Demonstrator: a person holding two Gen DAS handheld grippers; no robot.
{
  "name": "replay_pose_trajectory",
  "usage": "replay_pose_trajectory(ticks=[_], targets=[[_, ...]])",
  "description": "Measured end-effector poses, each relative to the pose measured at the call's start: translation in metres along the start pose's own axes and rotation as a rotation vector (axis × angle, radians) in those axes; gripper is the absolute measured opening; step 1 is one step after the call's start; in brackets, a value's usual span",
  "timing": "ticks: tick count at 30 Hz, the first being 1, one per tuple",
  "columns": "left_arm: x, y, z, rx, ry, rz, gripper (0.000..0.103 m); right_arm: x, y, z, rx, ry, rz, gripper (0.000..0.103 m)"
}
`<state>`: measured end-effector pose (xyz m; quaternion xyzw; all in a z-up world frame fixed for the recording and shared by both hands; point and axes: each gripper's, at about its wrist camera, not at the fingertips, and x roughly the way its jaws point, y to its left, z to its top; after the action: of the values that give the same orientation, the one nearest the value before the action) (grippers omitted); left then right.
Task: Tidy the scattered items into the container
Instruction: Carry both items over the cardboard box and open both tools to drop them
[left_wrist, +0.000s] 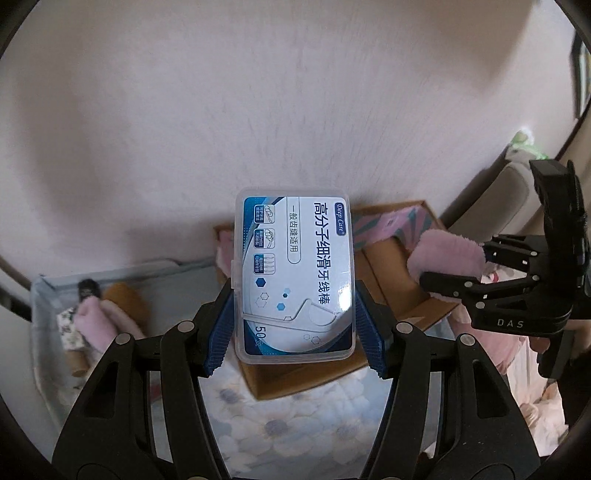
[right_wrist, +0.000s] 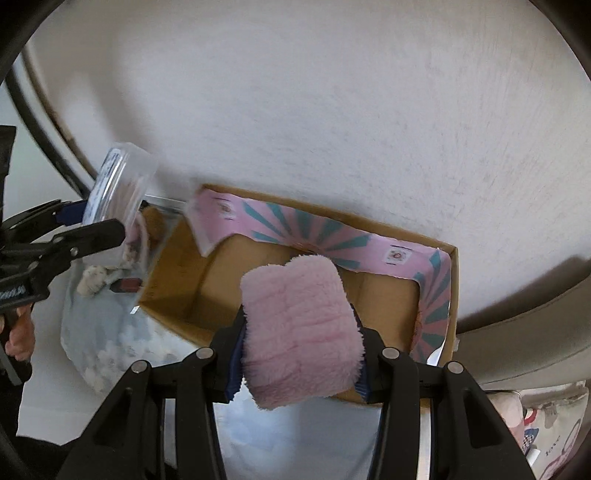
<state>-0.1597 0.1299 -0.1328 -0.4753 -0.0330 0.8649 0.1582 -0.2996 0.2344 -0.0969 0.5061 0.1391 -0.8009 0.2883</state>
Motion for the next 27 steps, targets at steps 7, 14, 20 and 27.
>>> replay_pose_trajectory(ticks=[7, 14, 20, 27], targets=[[0.053, -0.001, 0.003, -0.051, 0.122, 0.015, 0.056, 0.035, -0.016, 0.000, -0.031, 0.077, 0.028, 0.043], [0.066, -0.001, 0.001, -0.072, 0.155, 0.042, 0.056, 0.055, -0.019, -0.001, -0.067, 0.115, 0.050, 0.043], [0.064, 0.008, 0.004, -0.084, 0.154, 0.051, 0.056, 0.056, -0.019, -0.001, -0.088, 0.116, 0.063, 0.043], [0.061, 0.005, 0.003, -0.081, 0.190, 0.049, 0.065, 0.053, -0.020, 0.004, -0.068, 0.106, 0.039, 0.047]])
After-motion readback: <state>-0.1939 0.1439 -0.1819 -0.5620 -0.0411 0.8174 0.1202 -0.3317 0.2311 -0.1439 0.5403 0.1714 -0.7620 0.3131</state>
